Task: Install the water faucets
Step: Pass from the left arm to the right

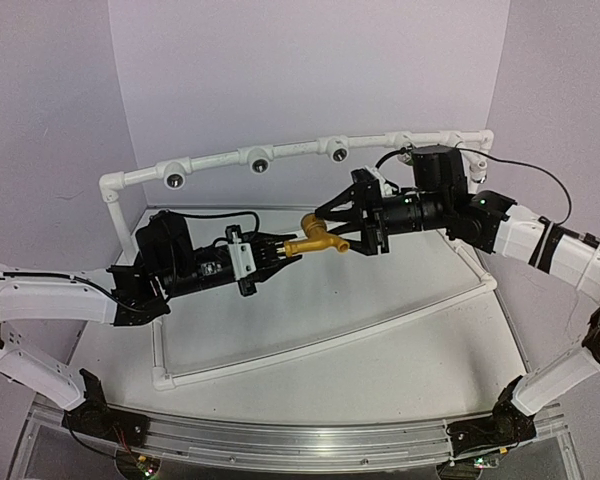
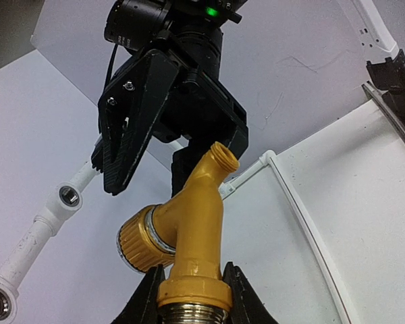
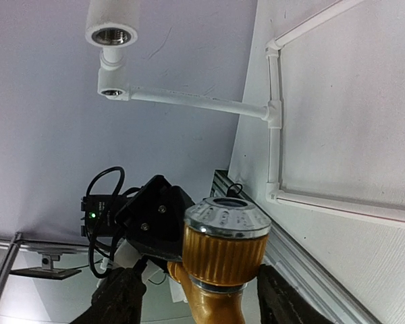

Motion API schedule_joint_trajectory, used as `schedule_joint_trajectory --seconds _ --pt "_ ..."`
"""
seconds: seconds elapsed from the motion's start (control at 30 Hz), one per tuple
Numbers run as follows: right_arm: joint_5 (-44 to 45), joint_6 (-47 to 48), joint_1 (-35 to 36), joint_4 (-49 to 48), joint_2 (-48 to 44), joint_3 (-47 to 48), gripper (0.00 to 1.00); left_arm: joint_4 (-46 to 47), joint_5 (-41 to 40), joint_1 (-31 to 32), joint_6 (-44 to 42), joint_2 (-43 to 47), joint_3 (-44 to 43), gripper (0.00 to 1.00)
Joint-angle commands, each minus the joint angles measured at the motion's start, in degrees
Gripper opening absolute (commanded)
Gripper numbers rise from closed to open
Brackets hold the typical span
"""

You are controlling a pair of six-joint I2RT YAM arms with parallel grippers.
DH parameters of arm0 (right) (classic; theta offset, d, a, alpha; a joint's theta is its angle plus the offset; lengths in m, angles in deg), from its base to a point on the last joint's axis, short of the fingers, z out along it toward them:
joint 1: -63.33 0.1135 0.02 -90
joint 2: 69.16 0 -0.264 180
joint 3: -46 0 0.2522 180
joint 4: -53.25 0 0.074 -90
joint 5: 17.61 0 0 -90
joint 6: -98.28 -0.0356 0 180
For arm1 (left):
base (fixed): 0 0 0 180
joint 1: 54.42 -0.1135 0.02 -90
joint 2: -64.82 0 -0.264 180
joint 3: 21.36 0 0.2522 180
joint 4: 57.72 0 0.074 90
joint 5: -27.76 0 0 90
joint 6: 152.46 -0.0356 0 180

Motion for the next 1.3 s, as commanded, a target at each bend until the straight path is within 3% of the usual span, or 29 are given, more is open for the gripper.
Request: schedule_joint_trajectory --seconds 0.0,0.17,0.5,0.77,0.9,1.03,1.1,1.2,1.27 --pt "-5.9 -0.7 0.4 -5.0 0.6 0.4 0.56 3.0 -0.6 0.2 -2.3 -1.1 -3.4 0.00" --pt "-8.7 -0.3 0.4 -6.2 1.1 0.3 0.56 3.0 -0.5 0.2 -2.4 -2.3 -4.2 0.00" --pt "-9.2 2.1 0.4 -7.8 0.9 -1.2 0.41 3.0 2.2 0.3 -0.6 -4.0 -5.5 0.00" --pt "-8.0 2.2 0.4 -8.6 1.2 -1.3 0.45 2.9 2.7 0.9 1.2 -2.8 -3.8 0.00" --pt "-8.0 1.5 0.4 -9.5 1.7 -1.4 0.27 2.9 2.8 1.3 1.4 -2.0 -3.3 0.00" --pt "-8.8 1.6 0.4 -12.8 1.3 -2.2 0.00 2.9 2.1 1.4 2.1 -1.9 -3.0 0.00" --pt "-9.1 3.6 0.4 -13.8 0.2 -2.7 0.00 2.9 -0.4 1.4 6.0 -1.5 -2.9 0.14" --pt "-7.3 12.6 0.4 -12.4 -2.2 -2.8 0.00 2.8 -4.6 1.4 15.2 0.2 -1.5 0.60" --pt "-2.7 21.6 0.4 -4.9 -3.9 -1.6 0.00 2.7 -5.8 1.4 22.9 2.9 0.7 0.74"
